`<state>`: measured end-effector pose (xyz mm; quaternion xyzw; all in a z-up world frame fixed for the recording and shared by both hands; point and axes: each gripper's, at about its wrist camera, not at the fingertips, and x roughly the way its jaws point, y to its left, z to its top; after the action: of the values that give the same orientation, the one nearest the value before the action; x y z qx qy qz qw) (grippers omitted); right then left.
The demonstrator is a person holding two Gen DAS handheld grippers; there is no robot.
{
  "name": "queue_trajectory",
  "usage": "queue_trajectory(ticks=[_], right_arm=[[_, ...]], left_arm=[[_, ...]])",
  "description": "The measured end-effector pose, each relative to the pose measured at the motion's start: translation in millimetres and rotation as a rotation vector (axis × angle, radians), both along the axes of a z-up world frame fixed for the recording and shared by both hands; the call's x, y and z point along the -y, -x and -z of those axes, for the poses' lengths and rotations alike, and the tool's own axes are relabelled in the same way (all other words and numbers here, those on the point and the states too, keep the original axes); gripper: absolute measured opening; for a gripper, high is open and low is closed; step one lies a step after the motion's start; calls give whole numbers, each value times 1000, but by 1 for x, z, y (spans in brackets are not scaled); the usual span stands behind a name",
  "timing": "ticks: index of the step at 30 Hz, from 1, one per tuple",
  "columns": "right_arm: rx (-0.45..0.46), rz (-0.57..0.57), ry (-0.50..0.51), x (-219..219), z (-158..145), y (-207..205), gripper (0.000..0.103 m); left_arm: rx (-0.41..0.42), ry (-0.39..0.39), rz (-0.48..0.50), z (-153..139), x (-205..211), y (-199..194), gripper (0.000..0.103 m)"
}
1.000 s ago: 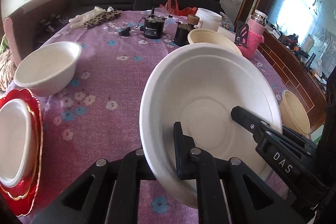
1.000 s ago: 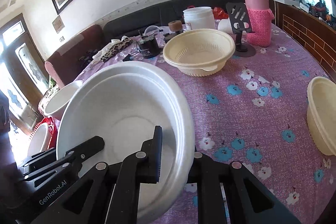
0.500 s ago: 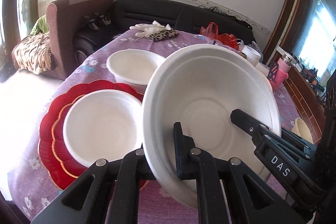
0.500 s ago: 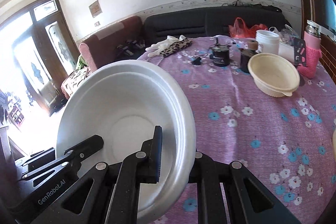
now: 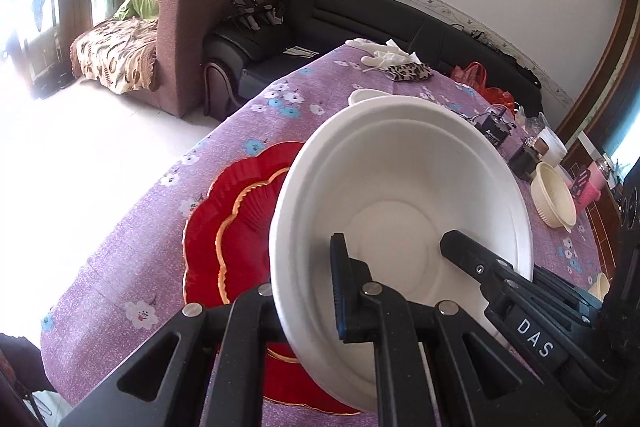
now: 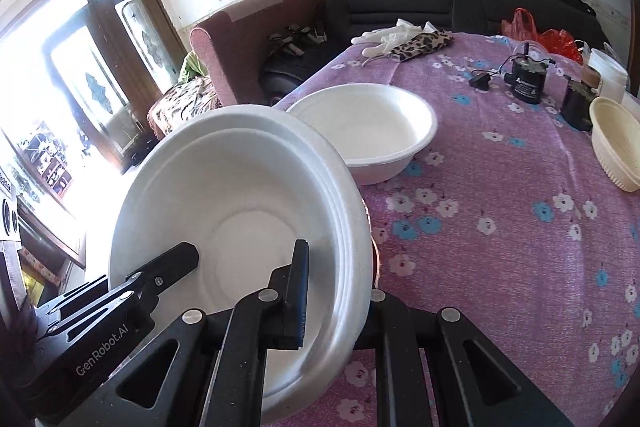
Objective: Organize plates and bowls
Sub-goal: 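Lift the white bowl with both tools and lower it onto the stacked plates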
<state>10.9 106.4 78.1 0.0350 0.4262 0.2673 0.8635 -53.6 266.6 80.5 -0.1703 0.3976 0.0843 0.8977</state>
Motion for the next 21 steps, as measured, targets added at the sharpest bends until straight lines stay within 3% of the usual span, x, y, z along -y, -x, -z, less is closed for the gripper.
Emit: queue_trajectory(ticks=[10, 12, 14, 17, 19, 21], right_arm=[[0, -20, 50, -26, 9, -8, 14], [21, -27, 62, -29, 8, -6, 14], [50, -6, 76, -29, 5, -4, 15], [51, 8, 58, -26, 3, -5, 33], [74, 30, 49, -21, -2, -2, 56], [107, 47, 40, -16, -9, 3, 62]], left_arm=[[-31, 11, -32, 9, -17, -8, 11], [-26, 30, -34, 8, -21, -8, 22], [-14, 44, -48, 6, -24, -5, 48], [13, 39, -67, -2, -27, 1, 52], [28, 45, -74, -8, -29, 5, 58], [47, 39, -84, -15, -31, 12, 62]])
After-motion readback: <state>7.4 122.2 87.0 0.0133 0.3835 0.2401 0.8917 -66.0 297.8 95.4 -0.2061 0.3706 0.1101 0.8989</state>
